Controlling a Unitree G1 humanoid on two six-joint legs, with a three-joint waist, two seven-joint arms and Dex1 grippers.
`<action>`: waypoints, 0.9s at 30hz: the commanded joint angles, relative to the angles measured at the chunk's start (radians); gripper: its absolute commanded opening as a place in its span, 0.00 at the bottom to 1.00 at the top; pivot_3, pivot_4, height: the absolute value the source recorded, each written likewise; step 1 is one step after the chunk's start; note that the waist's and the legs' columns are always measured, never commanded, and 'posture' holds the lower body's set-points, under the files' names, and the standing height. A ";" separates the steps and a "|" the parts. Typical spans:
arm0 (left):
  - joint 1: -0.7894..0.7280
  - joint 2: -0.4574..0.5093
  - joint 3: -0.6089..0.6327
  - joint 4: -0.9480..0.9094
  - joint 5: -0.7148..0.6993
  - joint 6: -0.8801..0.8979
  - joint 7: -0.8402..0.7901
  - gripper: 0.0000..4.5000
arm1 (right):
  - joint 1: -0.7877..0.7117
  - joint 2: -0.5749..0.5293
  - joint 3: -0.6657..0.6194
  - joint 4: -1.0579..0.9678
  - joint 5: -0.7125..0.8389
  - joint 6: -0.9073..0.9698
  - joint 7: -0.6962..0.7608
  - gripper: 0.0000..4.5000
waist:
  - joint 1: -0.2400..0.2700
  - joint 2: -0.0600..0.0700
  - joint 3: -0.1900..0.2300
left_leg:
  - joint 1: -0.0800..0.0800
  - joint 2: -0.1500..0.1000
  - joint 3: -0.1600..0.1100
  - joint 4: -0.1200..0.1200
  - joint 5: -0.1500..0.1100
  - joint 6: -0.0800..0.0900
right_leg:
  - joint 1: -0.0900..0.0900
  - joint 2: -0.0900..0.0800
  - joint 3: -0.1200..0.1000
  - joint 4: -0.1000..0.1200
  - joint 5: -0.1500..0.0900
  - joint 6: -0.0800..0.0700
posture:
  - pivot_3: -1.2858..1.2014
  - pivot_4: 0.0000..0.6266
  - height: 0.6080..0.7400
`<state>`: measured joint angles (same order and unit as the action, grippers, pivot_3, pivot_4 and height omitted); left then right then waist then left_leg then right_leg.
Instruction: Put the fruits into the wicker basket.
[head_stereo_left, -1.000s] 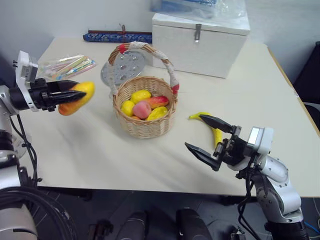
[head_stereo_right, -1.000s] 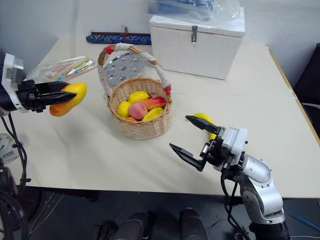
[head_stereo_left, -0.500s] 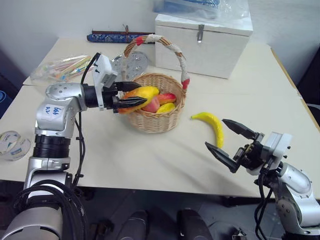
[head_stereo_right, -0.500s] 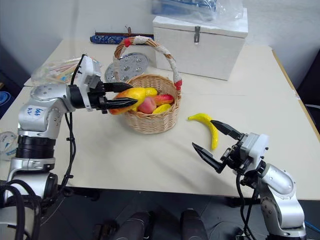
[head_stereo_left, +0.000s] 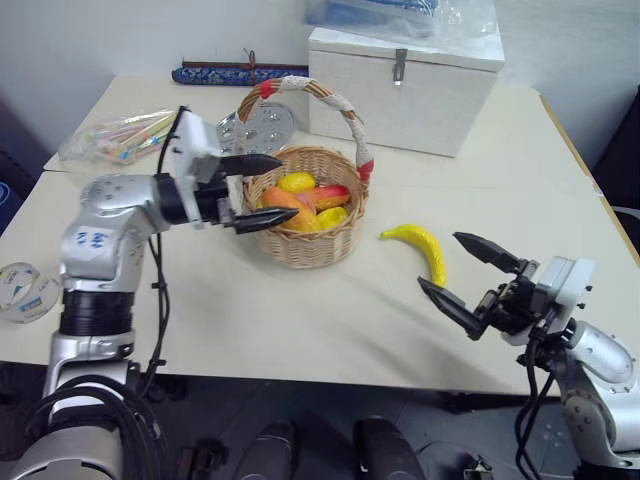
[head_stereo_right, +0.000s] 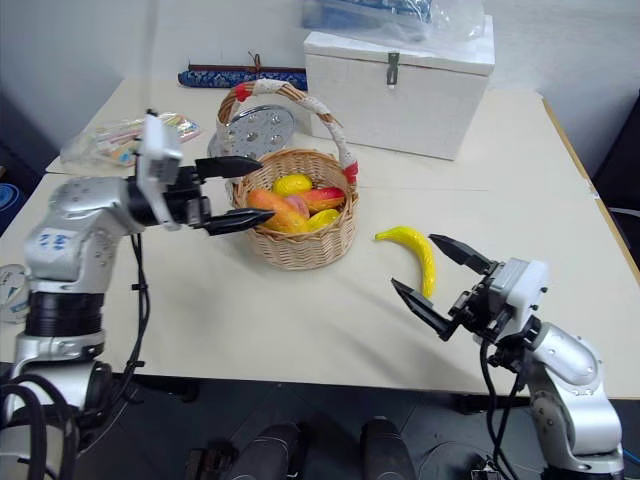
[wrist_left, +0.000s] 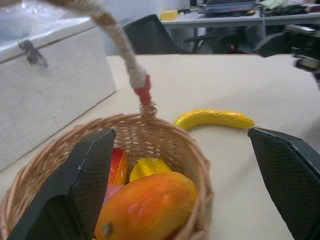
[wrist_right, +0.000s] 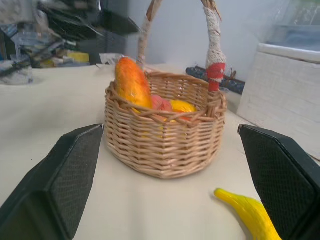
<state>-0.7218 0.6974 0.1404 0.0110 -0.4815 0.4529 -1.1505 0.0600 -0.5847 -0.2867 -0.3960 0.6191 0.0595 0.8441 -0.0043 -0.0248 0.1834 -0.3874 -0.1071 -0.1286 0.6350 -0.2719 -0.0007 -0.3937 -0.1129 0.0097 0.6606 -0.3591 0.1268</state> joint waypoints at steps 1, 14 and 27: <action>0.099 0.120 0.086 -0.091 -0.041 0.041 -0.038 0.99 | 0.017 -0.058 -0.103 0.113 -0.015 -0.011 0.028 1.00 | -0.001 0.000 0.000 | 0.000 0.000 0.000 0.000 0.000 0.000 | 0.000 0.000 0.000 0.000 0.000 0.000 | 0.52 0.24 1.00; 0.545 0.158 0.285 -0.324 -0.180 -0.004 -0.053 0.99 | 0.006 -0.124 -0.084 0.299 -0.175 0.053 -0.030 1.00 | 0.005 0.003 0.001 | 0.001 0.000 0.001 -0.002 -0.001 0.002 | 0.002 -0.001 0.001 -0.004 0.001 -0.003 | 0.52 0.24 1.00; 0.589 0.124 0.229 -0.349 -0.187 -0.015 0.011 0.99 | -0.452 -0.176 0.165 0.302 -0.123 0.791 -0.224 1.00 | 0.003 0.006 0.002 | 0.000 0.003 0.002 -0.003 -0.002 0.001 | 0.001 0.000 0.002 -0.007 0.002 -0.004 | 0.52 0.24 1.00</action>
<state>-0.1377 0.8179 0.3616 -0.3122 -0.6509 0.4506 -1.1428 -0.3831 -0.7500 -0.1443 -0.0947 0.5338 0.8311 0.6409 -0.0013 -0.0190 0.1858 -0.3877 -0.1048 -0.1269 0.6318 -0.2741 0.0008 -0.3929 -0.1131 0.0115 0.6530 -0.3572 0.1231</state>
